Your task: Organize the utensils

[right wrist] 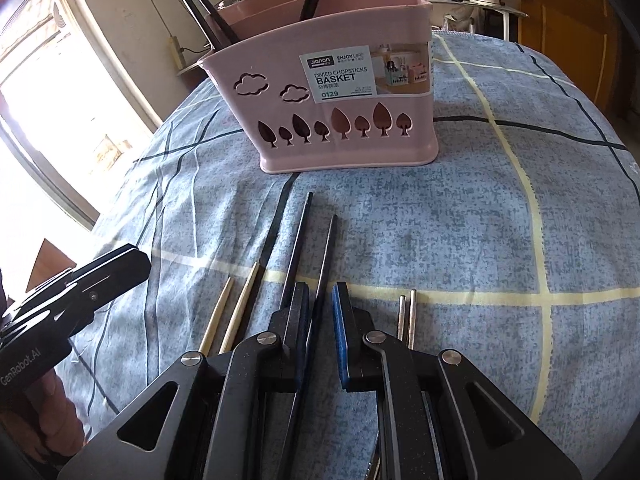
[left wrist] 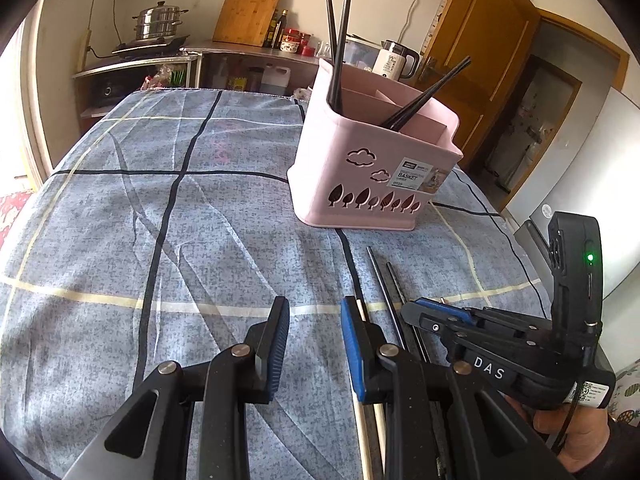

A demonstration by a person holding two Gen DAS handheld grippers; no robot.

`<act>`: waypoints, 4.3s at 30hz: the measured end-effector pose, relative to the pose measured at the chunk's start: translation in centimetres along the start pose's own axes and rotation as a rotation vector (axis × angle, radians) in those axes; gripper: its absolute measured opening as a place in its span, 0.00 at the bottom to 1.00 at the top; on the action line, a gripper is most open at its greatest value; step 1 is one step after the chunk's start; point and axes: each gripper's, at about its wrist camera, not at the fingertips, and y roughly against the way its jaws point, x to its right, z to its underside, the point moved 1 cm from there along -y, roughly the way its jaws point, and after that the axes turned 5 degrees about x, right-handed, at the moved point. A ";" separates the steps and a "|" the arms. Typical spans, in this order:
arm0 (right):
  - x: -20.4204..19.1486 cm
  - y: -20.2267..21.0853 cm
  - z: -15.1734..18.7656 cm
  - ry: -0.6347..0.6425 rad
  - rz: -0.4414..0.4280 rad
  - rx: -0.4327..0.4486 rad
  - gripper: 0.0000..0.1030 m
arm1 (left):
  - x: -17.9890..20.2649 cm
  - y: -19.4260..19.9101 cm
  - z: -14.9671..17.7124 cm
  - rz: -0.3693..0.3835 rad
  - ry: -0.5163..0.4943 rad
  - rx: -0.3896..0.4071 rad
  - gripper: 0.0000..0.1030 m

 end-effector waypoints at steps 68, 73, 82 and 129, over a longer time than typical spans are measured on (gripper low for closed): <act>-1.0 15.0 -8.5 0.013 -0.057 0.403 0.04 | 7.9 7.2 -12.1 0.137 -0.138 0.211 0.04; -0.7 15.0 -7.5 0.007 -0.060 0.388 0.04 | 7.4 7.0 -11.4 0.123 -0.128 0.195 0.04; -0.6 16.6 -7.7 0.017 -0.062 0.417 0.03 | 7.6 8.5 -11.6 0.109 -0.141 0.212 0.04; 12.4 10.2 -9.7 -0.319 0.045 0.259 0.10 | 6.5 9.0 -15.5 0.135 -0.120 0.255 0.04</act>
